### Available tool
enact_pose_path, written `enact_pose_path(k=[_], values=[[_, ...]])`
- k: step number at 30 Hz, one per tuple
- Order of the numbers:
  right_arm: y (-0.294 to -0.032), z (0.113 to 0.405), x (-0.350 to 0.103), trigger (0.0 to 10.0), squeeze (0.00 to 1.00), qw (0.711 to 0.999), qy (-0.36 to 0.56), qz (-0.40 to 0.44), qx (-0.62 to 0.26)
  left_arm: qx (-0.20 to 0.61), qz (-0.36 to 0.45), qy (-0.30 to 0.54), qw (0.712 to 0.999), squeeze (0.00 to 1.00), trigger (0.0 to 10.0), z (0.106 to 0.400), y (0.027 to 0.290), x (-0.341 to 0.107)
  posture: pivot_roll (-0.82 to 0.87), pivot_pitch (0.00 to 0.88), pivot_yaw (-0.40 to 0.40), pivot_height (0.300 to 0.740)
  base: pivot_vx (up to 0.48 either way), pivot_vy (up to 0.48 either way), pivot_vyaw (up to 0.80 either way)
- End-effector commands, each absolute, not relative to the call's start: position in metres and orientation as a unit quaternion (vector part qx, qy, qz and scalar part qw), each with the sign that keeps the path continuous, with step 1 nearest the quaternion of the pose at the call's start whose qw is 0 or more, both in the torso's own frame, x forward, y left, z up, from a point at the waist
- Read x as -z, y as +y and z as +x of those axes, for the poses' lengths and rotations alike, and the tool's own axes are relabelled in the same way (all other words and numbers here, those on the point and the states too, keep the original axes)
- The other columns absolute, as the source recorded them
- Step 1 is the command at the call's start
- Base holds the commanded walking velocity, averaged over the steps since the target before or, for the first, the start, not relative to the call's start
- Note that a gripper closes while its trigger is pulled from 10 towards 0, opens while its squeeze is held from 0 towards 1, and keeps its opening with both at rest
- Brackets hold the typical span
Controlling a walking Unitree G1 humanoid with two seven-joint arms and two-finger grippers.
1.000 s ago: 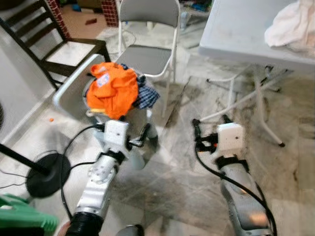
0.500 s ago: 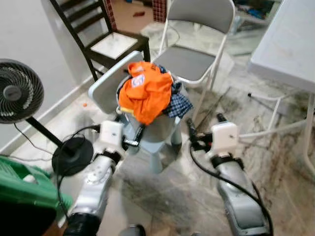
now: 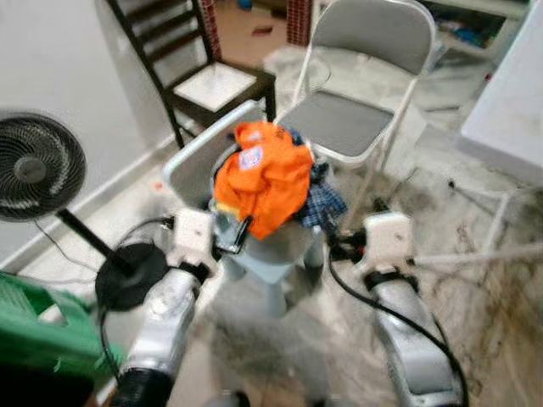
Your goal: Hang hanger
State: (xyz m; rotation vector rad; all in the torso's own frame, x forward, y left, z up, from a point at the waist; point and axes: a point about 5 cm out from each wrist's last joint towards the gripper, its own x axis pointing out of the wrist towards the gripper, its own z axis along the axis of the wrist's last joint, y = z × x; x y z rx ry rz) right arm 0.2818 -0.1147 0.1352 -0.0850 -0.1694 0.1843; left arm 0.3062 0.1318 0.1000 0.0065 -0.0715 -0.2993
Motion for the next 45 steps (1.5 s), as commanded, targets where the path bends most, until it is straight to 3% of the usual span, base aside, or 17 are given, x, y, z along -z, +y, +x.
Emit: enact_pose_path(k=[1, 45], values=[[-0.1222, 0.2811, -0.1326, 10.0, 0.00, 0.992, -0.078, -0.047, -0.086, 0.158, 0.003, -0.041, 0.987, 0.00, 10.0, 0.3069, 0.1247, -0.1028, 0.03, 0.190, 0.051, 0.740, 0.304, 0.000, -0.80], [-0.1233, 0.2797, -0.1311, 10.0, 0.00, 0.992, -0.075, -0.057, -0.087, 0.152, 0.012, -0.029, 0.988, 0.00, 10.0, 0.3051, 0.1226, -0.0947, 0.02, 0.201, 0.038, 0.740, 0.245, 0.000, 0.00]])
